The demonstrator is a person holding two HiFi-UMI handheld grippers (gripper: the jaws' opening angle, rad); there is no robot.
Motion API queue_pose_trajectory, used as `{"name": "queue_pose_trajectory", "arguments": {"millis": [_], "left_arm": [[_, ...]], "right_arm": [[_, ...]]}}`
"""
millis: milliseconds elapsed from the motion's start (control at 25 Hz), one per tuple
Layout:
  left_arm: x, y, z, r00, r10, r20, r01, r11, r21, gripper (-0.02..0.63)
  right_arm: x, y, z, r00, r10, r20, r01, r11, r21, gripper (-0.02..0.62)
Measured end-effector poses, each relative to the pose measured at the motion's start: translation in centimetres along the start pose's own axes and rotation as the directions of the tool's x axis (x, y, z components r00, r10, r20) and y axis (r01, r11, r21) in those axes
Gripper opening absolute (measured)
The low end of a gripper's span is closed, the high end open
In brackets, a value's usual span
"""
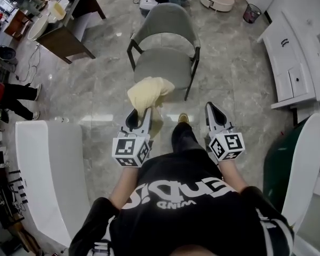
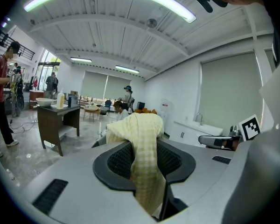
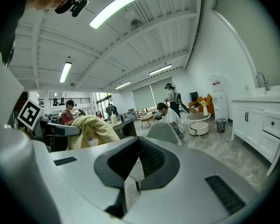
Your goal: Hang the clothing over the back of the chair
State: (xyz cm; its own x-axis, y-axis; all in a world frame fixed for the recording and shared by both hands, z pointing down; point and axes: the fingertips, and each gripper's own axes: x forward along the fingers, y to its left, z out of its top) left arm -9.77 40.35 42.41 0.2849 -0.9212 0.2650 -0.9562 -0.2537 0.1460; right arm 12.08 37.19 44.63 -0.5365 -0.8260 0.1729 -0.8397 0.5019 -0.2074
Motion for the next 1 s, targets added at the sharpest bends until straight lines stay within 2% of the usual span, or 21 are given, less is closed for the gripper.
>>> {"name": "queue_pose_trajectory", "arguments": {"millis": [440,760,1000], "left_arm": [[10.5,2.0,6.2,0.999,0.033,0.023,-0.033,0.999,0.001,0.133],[16.9,2.8,8.9,0.996,0.077,0.05,-0.077,0.997,-0.015,0.133],[20.3,3.5,10.7,0.994,0.09,0.07,-0.089,0.996,-0.014,0.133]], "right_arm": [[9.7,-6.7,5.9,0.998,0.055,0.009,-0.055,0.998,-0.014,0.015],[15.9,-10.3,8.6,0.991,0.132,0.01,-0.132,0.991,-0.038,0.015],[19.5,-12.1,10.3,0.987,0.157,0.015,-0.156,0.986,-0.051,0.015]]}}
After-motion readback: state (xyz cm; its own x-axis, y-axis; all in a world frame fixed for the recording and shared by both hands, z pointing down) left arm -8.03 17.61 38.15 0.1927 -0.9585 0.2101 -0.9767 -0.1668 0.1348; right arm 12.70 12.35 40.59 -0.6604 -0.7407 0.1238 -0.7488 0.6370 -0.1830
